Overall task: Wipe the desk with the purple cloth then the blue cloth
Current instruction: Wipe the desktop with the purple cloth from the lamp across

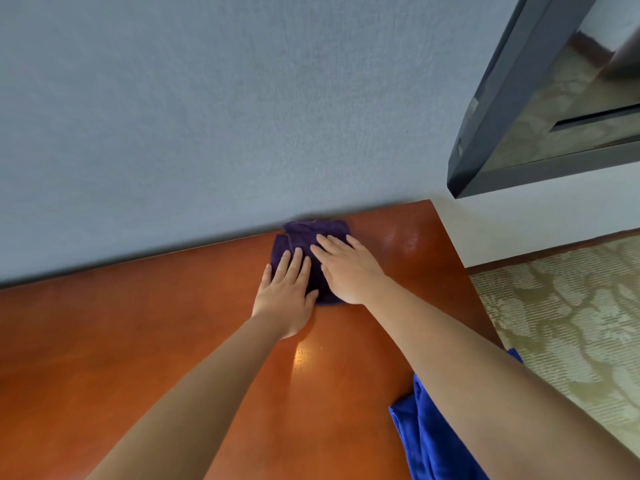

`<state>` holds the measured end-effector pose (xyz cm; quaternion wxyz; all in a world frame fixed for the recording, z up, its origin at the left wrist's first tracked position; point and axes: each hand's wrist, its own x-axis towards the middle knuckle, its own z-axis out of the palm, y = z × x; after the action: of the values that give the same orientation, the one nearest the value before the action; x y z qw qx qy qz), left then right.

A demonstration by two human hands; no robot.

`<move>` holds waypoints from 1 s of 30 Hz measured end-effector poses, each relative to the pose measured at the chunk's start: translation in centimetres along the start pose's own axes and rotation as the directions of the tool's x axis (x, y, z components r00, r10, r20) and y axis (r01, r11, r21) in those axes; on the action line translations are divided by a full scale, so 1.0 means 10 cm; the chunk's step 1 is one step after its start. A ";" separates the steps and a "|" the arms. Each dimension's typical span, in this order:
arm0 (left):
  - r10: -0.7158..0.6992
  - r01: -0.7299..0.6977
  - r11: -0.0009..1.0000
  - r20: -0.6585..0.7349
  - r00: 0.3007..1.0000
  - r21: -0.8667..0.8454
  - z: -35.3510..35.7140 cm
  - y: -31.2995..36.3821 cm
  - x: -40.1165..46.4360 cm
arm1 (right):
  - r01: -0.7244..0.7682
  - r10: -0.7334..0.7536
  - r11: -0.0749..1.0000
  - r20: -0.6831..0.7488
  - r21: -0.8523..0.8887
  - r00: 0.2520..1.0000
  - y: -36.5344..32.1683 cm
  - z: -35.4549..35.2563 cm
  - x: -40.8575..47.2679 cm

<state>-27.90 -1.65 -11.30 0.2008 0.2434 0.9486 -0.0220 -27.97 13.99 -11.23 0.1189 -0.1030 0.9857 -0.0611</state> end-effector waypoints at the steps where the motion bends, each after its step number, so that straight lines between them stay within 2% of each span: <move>1: 0.016 -0.017 1.000 0.011 1.000 0.020 -0.02 -0.01 0.04 | -0.001 0.001 1.000 0.003 -0.008 1.000 0.06 -0.01 -0.01; 7: 0.119 -0.119 0.974 0.008 0.993 0.192 -0.23 0.07 0.39 | -0.052 0.052 0.999 0.031 -0.009 0.998 0.53 -0.10 -0.12; 11: 0.164 -0.143 0.956 -0.062 0.985 0.258 -0.29 0.25 0.58 | -0.060 0.060 0.998 -0.029 -0.012 0.998 0.82 -0.10 -0.21; 13: 0.171 -0.152 0.965 -0.074 0.982 0.214 -0.34 0.36 0.67 | -0.072 0.071 0.997 -0.080 -0.006 0.994 0.93 -0.07 -0.27; 16: 0.150 -0.150 0.988 -0.029 0.988 0.021 -0.44 0.53 0.80 | -0.083 0.084 0.996 -0.140 0.020 0.986 1.08 -0.01 -0.34; 19: 0.164 -0.164 0.986 -0.004 0.986 -0.037 -0.43 0.66 0.84 | -0.094 0.106 0.993 -0.221 0.066 0.970 1.15 0.09 -0.43; 22: 0.178 -0.178 0.984 -0.014 0.984 0.002 -0.32 0.73 0.77 | -0.110 0.144 0.986 -0.304 0.126 0.942 1.15 0.19 -0.55; 26: 0.148 -0.137 0.978 -0.058 0.987 0.159 -0.18 0.82 0.60 | -0.112 0.162 0.982 -0.377 0.151 0.912 1.09 0.25 -0.72; 30: 0.109 -0.095 0.983 -0.082 0.991 0.154 -0.05 0.92 0.33 | -0.171 0.211 0.974 -0.328 0.146 0.921 0.91 0.30 -0.97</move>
<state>-26.40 8.02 -11.62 0.1399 0.3068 0.9387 -0.0718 -19.74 24.62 -13.33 -0.0426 0.0128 0.9915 -0.1223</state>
